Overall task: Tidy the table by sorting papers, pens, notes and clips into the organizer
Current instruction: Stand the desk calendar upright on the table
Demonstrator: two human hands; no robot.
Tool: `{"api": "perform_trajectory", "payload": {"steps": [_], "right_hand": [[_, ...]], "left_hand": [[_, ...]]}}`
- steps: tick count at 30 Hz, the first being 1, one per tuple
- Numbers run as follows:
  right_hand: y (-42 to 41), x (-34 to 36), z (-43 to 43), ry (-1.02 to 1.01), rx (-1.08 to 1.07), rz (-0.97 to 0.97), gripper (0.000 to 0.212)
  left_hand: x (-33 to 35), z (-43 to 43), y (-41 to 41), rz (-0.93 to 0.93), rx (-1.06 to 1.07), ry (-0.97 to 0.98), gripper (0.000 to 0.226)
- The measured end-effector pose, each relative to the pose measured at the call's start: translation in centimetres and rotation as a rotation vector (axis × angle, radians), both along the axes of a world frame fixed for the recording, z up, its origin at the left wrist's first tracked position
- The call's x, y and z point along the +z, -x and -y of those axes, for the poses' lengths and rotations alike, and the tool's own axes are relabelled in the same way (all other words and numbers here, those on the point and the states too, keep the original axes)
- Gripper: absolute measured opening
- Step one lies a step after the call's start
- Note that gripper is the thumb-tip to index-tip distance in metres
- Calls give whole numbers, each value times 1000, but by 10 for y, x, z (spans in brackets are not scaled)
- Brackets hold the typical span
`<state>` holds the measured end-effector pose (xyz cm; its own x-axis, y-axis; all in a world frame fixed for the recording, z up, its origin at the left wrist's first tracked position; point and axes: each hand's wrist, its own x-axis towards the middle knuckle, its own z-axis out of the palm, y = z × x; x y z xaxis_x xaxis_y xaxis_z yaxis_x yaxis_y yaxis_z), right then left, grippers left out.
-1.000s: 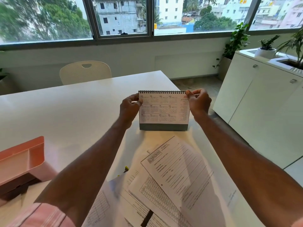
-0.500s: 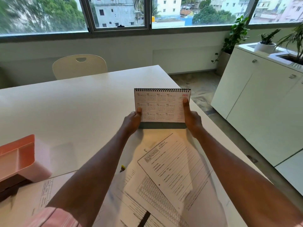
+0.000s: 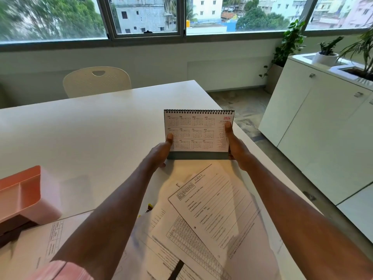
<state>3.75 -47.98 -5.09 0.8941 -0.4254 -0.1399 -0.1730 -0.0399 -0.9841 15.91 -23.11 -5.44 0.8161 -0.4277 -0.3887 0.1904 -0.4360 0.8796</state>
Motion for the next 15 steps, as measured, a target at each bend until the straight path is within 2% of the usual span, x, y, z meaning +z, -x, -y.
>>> {"api": "perform_trajectory", "payload": {"steps": [6, 10, 15], "right_hand": [[4, -13, -3, 19, -37, -88, 74], [3, -21, -5, 48, -72, -90, 63], [9, -13, -11, 7, -93, -38, 62]], "left_hand": [[-1, -6, 12, 10, -50, 72, 65], [-4, -8, 19, 37, -51, 118, 57], [-5, -14, 25, 76, -22, 162, 60]]}}
